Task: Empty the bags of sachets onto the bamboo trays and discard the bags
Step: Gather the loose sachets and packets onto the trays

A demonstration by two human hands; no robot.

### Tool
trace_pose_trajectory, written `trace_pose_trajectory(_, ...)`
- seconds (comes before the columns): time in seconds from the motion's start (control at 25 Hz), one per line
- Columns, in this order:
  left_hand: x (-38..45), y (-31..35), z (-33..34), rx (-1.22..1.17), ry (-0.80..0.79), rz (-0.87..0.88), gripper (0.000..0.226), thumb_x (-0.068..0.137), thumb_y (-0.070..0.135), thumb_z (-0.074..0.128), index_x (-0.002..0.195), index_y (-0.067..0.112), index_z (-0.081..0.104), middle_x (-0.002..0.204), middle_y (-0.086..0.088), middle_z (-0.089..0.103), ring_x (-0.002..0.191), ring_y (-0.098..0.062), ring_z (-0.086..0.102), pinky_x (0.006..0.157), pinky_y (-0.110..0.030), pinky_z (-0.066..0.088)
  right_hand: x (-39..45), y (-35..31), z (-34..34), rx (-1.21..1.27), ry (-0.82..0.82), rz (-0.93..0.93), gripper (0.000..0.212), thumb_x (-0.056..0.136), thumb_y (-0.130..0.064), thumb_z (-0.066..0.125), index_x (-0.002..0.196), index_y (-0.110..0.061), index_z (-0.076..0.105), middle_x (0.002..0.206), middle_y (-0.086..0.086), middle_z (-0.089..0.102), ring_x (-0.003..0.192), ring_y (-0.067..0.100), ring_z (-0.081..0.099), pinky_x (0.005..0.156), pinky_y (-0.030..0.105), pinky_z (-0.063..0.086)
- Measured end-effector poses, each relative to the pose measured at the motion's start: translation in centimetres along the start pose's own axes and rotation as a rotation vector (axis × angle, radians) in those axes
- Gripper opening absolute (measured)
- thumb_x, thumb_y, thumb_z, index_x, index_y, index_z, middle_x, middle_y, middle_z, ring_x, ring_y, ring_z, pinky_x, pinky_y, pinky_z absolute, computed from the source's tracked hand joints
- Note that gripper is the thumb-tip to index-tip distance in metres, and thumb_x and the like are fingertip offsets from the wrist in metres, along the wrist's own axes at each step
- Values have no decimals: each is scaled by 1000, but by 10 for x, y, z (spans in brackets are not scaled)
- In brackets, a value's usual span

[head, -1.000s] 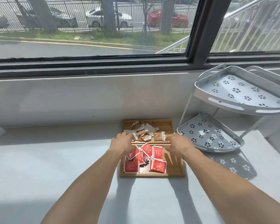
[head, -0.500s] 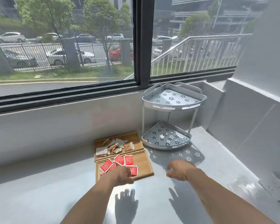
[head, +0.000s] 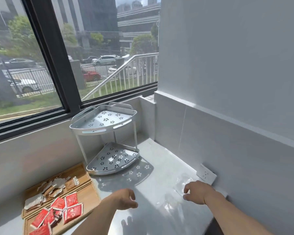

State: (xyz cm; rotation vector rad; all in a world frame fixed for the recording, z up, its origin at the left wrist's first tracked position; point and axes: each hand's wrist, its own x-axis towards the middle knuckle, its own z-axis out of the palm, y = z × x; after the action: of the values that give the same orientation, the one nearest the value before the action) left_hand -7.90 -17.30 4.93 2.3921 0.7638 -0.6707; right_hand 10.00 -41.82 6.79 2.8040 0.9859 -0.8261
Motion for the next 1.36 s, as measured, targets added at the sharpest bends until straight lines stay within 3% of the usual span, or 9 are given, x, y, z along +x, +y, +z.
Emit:
trace_pose_trajectory(0.2, 39, 70, 12, 71, 29, 46, 42, 82, 50, 62, 118, 29, 61, 130, 1, 59, 120, -18, 55, 99, -29, 43, -6, 82, -8, 62, 9, 93, 41, 87, -47, 49, 124, -33, 59, 135, -6, 56, 124, 16, 51, 97, 33, 43)
trace_pose_trajectory(0.32, 62, 102, 17, 123, 57, 70, 27, 85, 46, 60, 108, 32, 58, 120, 2, 59, 121, -16, 54, 97, -25, 40, -8, 121, -16, 89, 35, 147, 37, 86, -41, 50, 120, -32, 62, 130, -3, 59, 122, 18, 54, 93, 33, 44)
trace_pose_trajectory(0.52, 89, 145, 16, 158, 77, 101, 35, 86, 41, 61, 116, 22, 61, 131, -4, 58, 122, -20, 53, 97, -26, 41, -1, 165, -13, 133, 43, 201, 38, 83, -38, 49, 117, -30, 62, 130, -3, 61, 120, 22, 56, 92, 34, 46)
trace_pose_trajectory(0.64, 98, 151, 17, 219, 61, 65, 43, 85, 44, 61, 122, 22, 58, 132, -2, 57, 122, -20, 53, 96, -27, 41, 11, 171, -8, 149, 31, 219, 46, 87, -46, 51, 131, -34, 53, 138, -3, 55, 126, 22, 52, 100, 33, 44)
trace_pose_trajectory(0.84, 120, 147, 26, 200, -28, 10, 64, 76, 51, 70, 131, 24, 51, 130, -4, 54, 116, -19, 54, 92, -29, 44, 39, 164, 7, 144, 64, 234, 57, 82, -59, 55, 131, -29, 55, 134, 0, 58, 124, 23, 54, 98, 34, 44)
trace_pose_trajectory(1.0, 128, 143, 31, 188, -137, -32, 72, 72, 49, 75, 132, 22, 47, 112, 2, 57, 102, -16, 51, 87, -28, 43, 65, 148, 25, 174, -20, 221, 68, 80, -64, 58, 136, -27, 50, 139, -2, 54, 127, 20, 51, 100, 36, 43)
trace_pose_trajectory(1.2, 142, 133, 44, 165, -169, -35, 58, 70, 44, 77, 118, 20, 57, 107, 1, 59, 97, -18, 60, 85, -35, 54, 83, 131, 46, 155, -7, 280, 62, 79, -55, 63, 130, -24, 49, 135, 4, 51, 121, 27, 53, 99, 41, 45)
trace_pose_trajectory(1.36, 152, 133, 49, 132, -210, 25, 36, 70, 30, 76, 100, 12, 66, 88, 0, 64, 84, -19, 66, 62, -24, 51, 88, 131, 56, 158, -12, 324, 66, 78, -49, 67, 135, -24, 43, 134, 6, 51, 121, 28, 53, 101, 39, 42)
